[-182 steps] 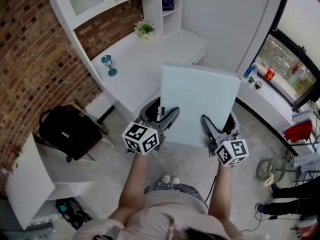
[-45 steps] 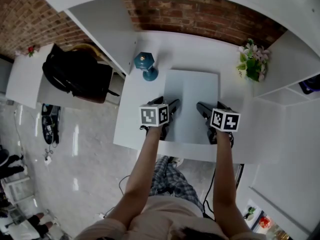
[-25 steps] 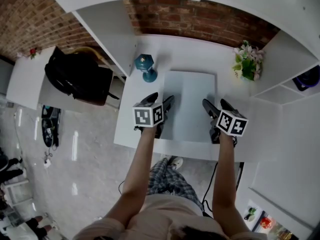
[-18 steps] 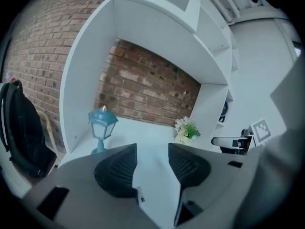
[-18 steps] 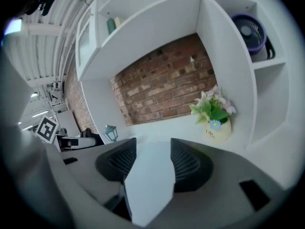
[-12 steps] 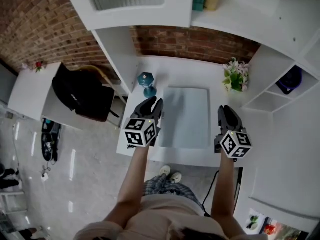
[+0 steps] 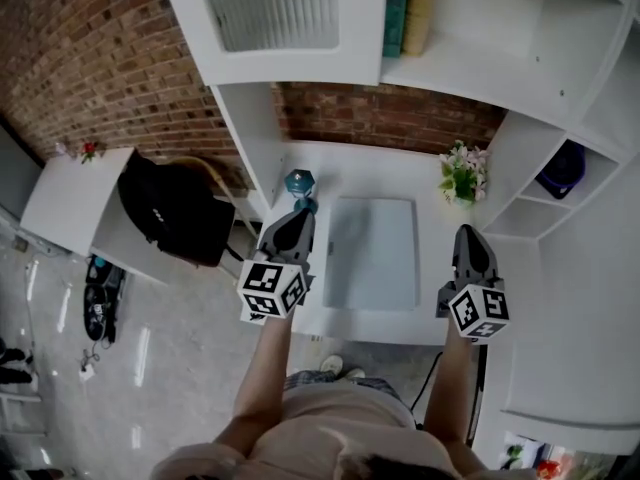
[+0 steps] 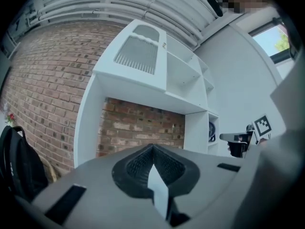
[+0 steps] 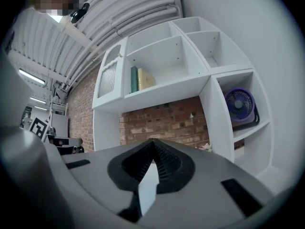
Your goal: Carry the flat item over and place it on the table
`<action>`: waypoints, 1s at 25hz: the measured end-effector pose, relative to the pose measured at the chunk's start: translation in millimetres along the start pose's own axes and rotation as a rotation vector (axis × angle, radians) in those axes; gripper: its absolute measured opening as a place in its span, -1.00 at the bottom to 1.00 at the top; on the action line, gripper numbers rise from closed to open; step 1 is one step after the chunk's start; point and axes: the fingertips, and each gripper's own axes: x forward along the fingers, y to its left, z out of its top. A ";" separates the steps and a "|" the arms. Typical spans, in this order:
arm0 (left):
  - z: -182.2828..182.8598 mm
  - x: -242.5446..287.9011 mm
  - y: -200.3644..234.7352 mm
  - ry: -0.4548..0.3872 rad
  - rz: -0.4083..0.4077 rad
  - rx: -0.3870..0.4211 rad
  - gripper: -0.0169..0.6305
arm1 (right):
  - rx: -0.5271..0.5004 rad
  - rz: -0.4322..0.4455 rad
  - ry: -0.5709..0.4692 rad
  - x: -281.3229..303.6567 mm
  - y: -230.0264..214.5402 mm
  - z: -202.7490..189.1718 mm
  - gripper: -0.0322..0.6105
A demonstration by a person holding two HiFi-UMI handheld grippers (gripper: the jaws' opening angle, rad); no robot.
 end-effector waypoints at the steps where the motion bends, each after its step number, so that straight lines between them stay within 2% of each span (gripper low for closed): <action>1: 2.9 -3.1 0.0 -0.006 0.000 0.004 -0.86 | -0.005 -0.002 -0.010 -3.4 0.3 3.9 -0.85; 10: 12.1 -16.4 5.9 -0.024 -0.005 -0.008 -0.86 | -0.048 -0.042 -0.060 -20.0 -0.5 13.9 -0.85; 13: 10.5 -18.6 9.8 -0.019 -0.003 -0.021 -0.86 | -0.051 -0.067 -0.053 -22.2 -3.0 9.8 -0.86; 25: 3.1 -25.3 10.1 0.003 -0.013 -0.037 -0.86 | -0.062 -0.067 -0.024 -31.1 -0.9 5.4 -0.86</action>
